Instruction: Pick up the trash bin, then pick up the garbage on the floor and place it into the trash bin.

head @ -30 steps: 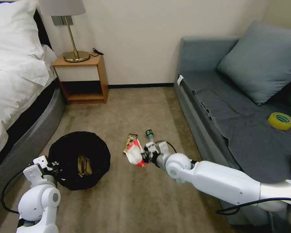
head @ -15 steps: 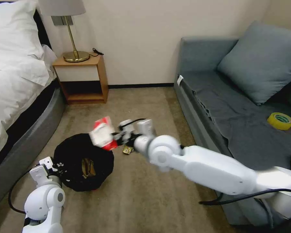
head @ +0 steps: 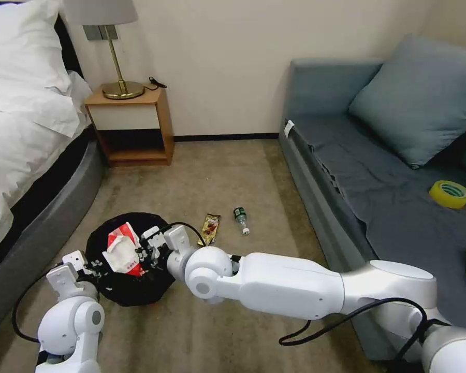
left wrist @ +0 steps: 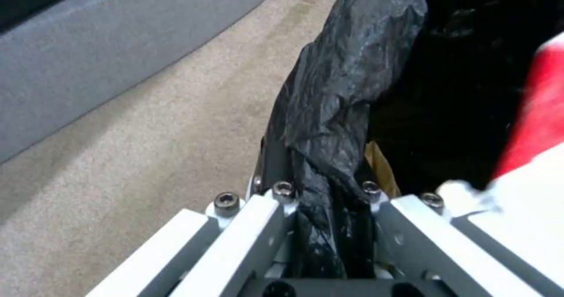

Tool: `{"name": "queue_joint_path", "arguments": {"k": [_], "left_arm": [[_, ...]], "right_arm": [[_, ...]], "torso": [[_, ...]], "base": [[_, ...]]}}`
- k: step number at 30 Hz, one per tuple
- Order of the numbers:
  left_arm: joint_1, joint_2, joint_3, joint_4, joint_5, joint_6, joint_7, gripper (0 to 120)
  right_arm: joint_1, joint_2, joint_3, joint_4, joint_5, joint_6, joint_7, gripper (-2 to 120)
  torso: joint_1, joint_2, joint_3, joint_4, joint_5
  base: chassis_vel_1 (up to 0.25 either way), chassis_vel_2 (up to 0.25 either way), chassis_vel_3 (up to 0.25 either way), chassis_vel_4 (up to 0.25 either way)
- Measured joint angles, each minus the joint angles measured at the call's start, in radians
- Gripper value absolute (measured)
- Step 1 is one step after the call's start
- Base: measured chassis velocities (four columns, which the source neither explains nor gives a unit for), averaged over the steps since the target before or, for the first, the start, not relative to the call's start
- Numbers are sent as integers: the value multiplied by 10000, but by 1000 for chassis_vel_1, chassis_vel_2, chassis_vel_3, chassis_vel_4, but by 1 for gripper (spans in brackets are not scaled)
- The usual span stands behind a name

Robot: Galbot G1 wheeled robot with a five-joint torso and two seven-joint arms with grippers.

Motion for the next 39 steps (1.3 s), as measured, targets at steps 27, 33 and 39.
{"name": "queue_joint_path", "arguments": {"k": [27, 33, 39], "left_arm": [[219, 180, -257, -523, -330, 9, 29, 3], [262, 247, -378, -548, -366, -31, 54, 3], [296, 297, -416, -581, -335, -55, 56, 3]], "right_arm": [[-2664, -4742, 6515, 3633, -3687, 1622, -1151, 100], [-6454, -5414, 10076, 5521, -5805, 2114, -729, 100], [-8930, -4782, 11980, 6516, -7034, 1901, -260, 100]], "torso": [[0, 0, 0, -4, 9], [0, 2, -1, -4, 3], [-1, 2, -1, 1, 3]], "base": [[0, 0, 0, 0], [0, 0, 0, 0], [0, 0, 0, 0]]}}
